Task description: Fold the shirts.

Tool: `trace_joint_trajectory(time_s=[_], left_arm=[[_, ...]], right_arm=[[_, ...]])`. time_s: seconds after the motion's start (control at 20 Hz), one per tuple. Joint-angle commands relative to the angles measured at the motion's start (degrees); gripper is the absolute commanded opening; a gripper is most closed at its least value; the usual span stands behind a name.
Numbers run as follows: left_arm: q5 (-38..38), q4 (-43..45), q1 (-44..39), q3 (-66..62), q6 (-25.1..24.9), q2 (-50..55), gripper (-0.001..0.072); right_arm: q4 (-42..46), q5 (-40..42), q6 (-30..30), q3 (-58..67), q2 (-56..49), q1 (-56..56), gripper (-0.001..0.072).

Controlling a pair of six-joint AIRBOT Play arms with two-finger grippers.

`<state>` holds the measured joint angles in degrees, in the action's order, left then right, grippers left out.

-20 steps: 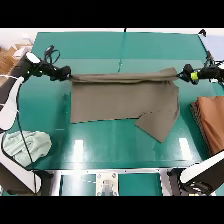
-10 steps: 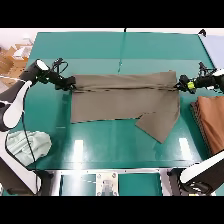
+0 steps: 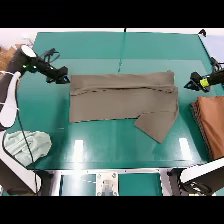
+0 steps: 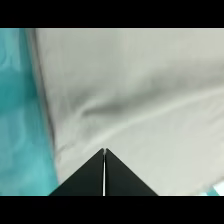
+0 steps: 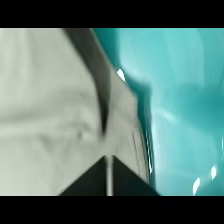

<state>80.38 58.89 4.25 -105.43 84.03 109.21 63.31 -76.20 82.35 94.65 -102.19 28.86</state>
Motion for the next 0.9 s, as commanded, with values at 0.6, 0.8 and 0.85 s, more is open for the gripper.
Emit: trace_joint_trajectory(time_s=[0.6, 0.8, 0.85], left_arm=[[-26.43, -7.37, -0.94, 78.03, 3.85, -60.67, 0.0570], [-39.50, -28.15, -2.21, 89.26, -3.04, -60.74, 0.0563], [-44.52, -31.67, -4.79, 90.53, -3.74, -60.72, 0.0562]], right_arm=[[-0.66, 14.95, 3.13, -67.95, 49.79, 9.81, 0.0367], [-4.55, 19.45, 2.45, -71.12, 49.68, 9.14, 0.0372], [-4.90, 20.81, 2.49, -71.17, 49.33, 8.00, 0.0372]])
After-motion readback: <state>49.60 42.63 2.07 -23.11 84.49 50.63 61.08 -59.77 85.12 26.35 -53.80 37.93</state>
